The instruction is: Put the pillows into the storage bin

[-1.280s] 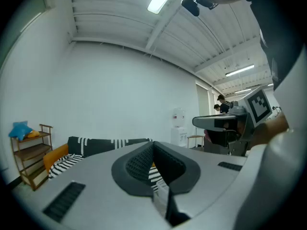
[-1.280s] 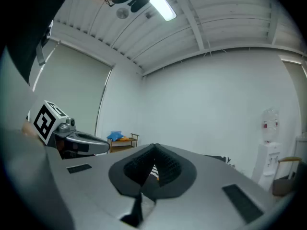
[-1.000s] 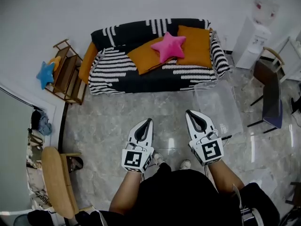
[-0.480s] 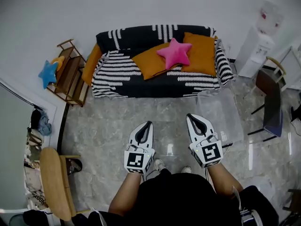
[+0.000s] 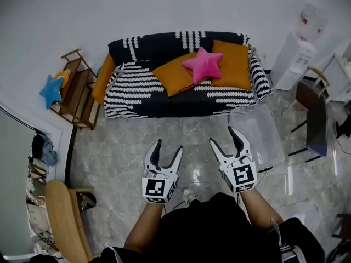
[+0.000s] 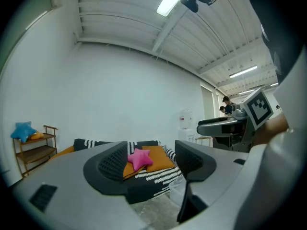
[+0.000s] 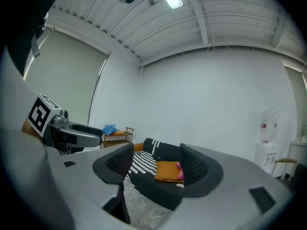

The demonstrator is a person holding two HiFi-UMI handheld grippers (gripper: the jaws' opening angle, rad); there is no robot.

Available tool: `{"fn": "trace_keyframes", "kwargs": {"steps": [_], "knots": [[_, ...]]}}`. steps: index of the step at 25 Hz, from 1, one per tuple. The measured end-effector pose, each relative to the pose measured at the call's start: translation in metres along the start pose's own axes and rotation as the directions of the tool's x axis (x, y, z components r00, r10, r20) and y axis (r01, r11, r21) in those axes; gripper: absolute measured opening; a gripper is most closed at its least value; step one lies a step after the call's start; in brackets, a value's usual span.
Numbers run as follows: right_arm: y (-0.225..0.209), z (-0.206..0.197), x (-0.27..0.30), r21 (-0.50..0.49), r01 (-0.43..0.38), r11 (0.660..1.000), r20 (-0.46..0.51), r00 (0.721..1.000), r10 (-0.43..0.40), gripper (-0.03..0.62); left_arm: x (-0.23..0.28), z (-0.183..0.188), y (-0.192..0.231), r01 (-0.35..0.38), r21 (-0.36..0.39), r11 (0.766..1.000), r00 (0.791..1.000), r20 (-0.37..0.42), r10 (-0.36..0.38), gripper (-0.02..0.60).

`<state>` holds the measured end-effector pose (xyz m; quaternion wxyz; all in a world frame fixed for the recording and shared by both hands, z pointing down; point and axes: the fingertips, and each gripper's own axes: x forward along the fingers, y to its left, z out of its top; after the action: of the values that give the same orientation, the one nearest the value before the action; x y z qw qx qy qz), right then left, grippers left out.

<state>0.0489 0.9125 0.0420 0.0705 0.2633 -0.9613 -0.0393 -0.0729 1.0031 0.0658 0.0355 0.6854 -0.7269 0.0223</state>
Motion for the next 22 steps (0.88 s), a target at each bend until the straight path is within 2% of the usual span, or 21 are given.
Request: {"fn": "trace_keyframes", "kwargs": {"steps": [1, 3, 4, 8, 14, 22], "knots": [[0.002, 0.000, 0.004, 0.004, 0.005, 1.000, 0.003, 1.000, -0.005, 0.330, 0.000, 0.000, 0.005, -0.003, 0.002, 1.000, 1.000, 0.004, 0.003, 0.306], [0.007, -0.002, 0.012, 0.011, 0.001, 1.000, 0.001, 1.000, -0.001, 0.545, -0.001, -0.003, 0.012, -0.010, 0.010, 1.000, 1.000, 0.008, 0.010, 0.336], [0.010, -0.003, 0.014, 0.009, -0.001, 1.000, 0.001, 1.000, 0.001, 0.593, -0.002, -0.004, 0.016, -0.014, 0.013, 1.000, 1.000, 0.008, 0.014, 0.352], [0.013, -0.001, 0.022, -0.009, 0.010, 1.000, 0.000, 1.000, -0.010, 0.600, 0.001, -0.007, 0.026, -0.021, 0.025, 0.999, 1.000, 0.000, 0.021, 0.408], [0.007, -0.005, 0.037, -0.008, 0.021, 1.000, -0.023, 1.000, -0.021, 0.600, 0.009, -0.012, 0.048, -0.044, -0.003, 0.999, 0.999, -0.011, 0.044, 0.410], [-0.031, -0.017, 0.071, -0.001, 0.019, 1.000, -0.051, 0.999, -0.019, 0.600, 0.054, -0.010, 0.056, -0.049, 0.018, 0.999, 0.999, -0.021, 0.050, 0.408]]}}
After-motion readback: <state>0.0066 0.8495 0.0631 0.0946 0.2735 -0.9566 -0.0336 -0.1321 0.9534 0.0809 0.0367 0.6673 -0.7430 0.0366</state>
